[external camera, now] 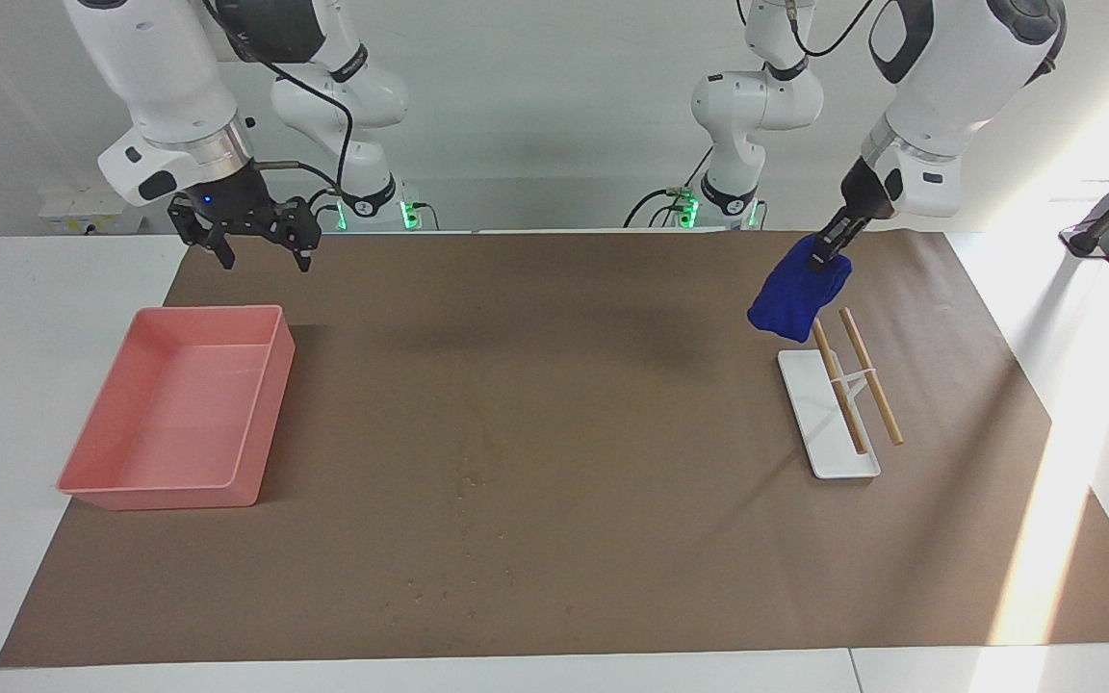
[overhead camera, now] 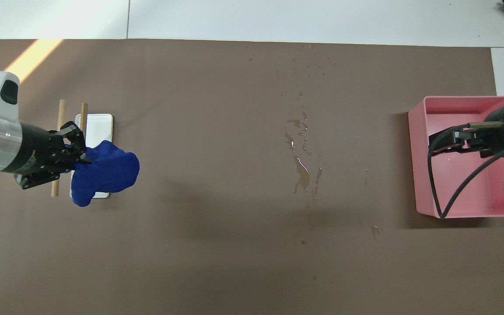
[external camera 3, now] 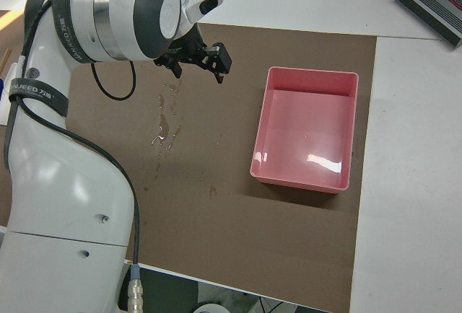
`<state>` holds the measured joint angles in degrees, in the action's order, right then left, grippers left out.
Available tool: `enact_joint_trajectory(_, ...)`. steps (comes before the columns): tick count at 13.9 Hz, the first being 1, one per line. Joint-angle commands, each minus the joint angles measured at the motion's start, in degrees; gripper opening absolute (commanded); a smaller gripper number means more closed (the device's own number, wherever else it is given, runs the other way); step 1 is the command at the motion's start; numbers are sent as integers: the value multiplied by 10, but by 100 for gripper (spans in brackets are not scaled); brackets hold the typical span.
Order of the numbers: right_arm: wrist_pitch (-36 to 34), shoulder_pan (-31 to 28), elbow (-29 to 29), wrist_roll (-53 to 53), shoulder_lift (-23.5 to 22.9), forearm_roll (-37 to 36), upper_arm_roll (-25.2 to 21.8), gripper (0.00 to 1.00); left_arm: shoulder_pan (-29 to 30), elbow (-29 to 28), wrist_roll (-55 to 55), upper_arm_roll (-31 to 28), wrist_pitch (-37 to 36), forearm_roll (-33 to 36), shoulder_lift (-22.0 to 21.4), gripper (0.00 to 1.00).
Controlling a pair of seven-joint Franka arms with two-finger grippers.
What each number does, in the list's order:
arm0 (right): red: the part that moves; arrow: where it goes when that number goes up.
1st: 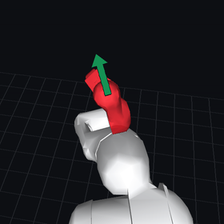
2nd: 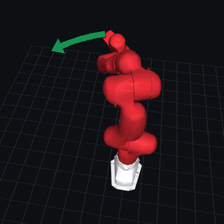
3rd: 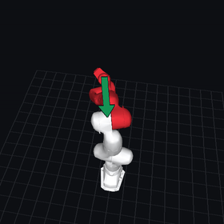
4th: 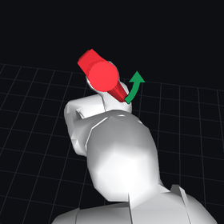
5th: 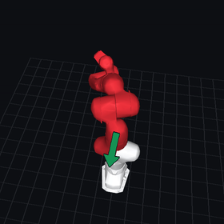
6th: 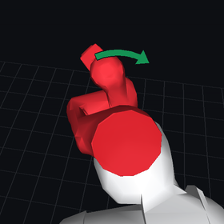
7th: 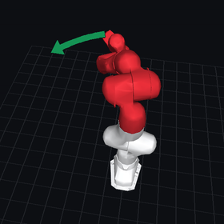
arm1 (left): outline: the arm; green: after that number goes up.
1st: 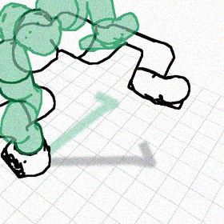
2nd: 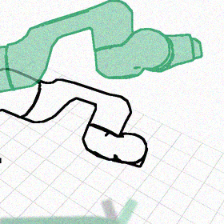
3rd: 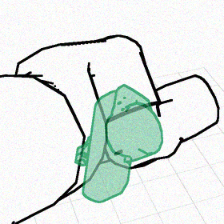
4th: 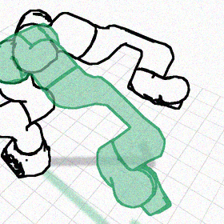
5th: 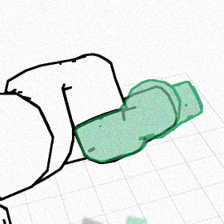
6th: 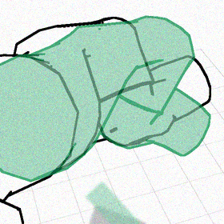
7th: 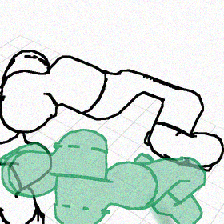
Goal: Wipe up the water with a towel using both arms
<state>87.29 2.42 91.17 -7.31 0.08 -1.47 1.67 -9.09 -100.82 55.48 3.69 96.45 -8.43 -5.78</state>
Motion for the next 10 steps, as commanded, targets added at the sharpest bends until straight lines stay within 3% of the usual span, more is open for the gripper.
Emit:
enact_joint_trajectory(1,14,1,18,-62,12,9,9,100,-59,9,137,-4,50,-8,12,0)
enact_joint_trajectory(7,56,61,16,-384,5,137,15,100,-157,-3,377,-4,177,-39,19,0)
enact_joint_trajectory(10,89,106,19,-529,0,181,15,100,-175,-3,491,-4,214,-105,20,0)
